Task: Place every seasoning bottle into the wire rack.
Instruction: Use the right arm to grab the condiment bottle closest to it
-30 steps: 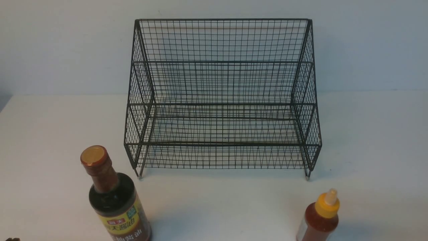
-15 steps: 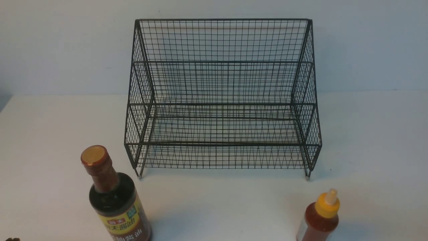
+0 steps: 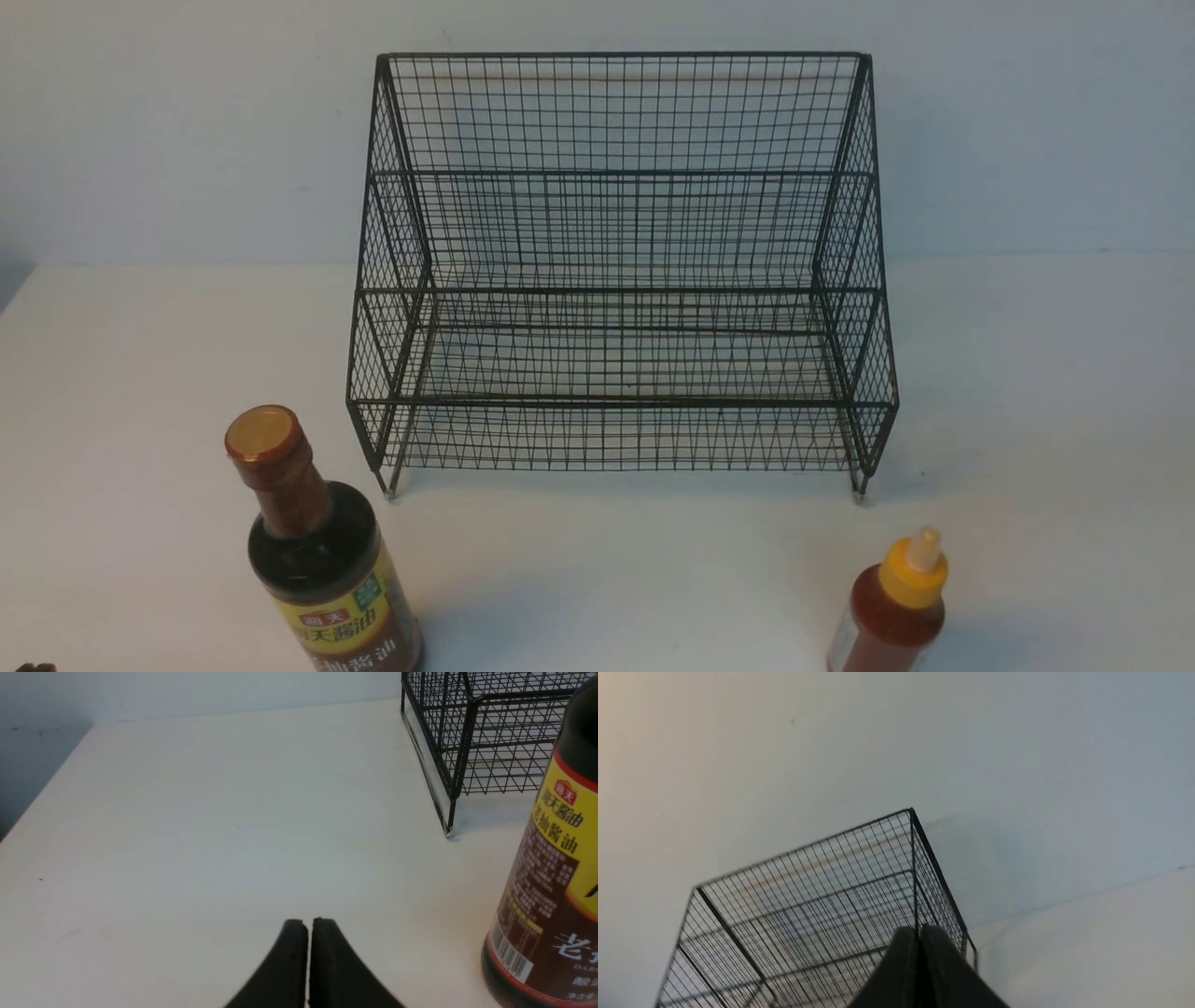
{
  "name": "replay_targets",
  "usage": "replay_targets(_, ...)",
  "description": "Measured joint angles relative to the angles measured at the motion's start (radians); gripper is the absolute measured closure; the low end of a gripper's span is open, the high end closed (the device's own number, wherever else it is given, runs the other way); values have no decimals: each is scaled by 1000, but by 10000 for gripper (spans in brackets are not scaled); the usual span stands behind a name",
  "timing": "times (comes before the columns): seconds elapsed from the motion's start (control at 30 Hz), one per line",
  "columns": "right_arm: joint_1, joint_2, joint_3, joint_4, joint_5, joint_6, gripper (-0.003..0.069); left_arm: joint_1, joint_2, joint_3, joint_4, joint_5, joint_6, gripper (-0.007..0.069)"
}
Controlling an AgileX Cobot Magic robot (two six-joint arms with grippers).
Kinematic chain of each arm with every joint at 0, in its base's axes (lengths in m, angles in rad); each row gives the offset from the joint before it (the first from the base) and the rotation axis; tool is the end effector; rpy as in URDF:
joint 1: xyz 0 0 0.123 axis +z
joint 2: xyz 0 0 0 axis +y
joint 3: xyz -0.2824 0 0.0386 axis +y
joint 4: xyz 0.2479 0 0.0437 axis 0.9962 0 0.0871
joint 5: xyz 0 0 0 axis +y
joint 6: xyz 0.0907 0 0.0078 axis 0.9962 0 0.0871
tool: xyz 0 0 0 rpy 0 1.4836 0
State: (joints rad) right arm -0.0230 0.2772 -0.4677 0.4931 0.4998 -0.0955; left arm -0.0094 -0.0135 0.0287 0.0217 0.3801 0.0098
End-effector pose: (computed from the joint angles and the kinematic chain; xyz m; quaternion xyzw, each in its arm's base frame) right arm 0.0619 0.0193 0.3121 0.0668 0.7604 0.1889 0.6178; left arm 0.0524 0.0002 0.1700 0.0135 0.8071 0.0093 0.5902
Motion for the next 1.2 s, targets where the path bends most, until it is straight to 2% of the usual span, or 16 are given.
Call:
replay_targets(0.1, 0, 178, -136, -90, 165, -7, 632, 0, 0, 0, 0, 0, 0, 629)
replay_targets(0.2, 0, 346, -246, -121, 343, -33, 574, 0, 0, 0, 0, 0, 0, 629)
replay_targets(0.23, 0, 357, -252, -121, 354, -37, 564, 0, 0, 0, 0, 0, 0, 629)
replay_targets(0.3, 3, 463, -299, -77, 469, -97, 501, 0, 0, 0, 0, 0, 0, 629)
replay_targets(0.37, 30, 550, -306, -1, 529, -141, 426, 0, 0, 0, 0, 0, 0, 629)
replay_targets(0.4, 34, 558, -306, 6, 539, -149, 419, 0, 0, 0, 0, 0, 0, 629)
replay_targets(0.43, 67, 611, -307, 46, 568, -175, 370, 0, 0, 0, 0, 0, 0, 629)
replay_targets(0.53, 141, 693, -313, 68, 583, -211, 288, 0, 0, 0, 0, 0, 0, 629)
replay_targets(0.67, 282, 806, -358, -11, 537, -232, 148, 0, 0, 0, 0, 0, 0, 629)
replay_targets(0.83, 419, 886, -373, -105, 467, -214, 57, 0, 0, 0, 0, 0, 0, 629)
replay_targets(1.0, 481, 966, -373, -236, 384, -137, 35, 0, 0, 0, 0, 0, 0, 629)
replay_targets(1.2, 482, 1021, -373, -278, 350, -116, 49, 0, 0, 0, 0, 0, 0, 629)
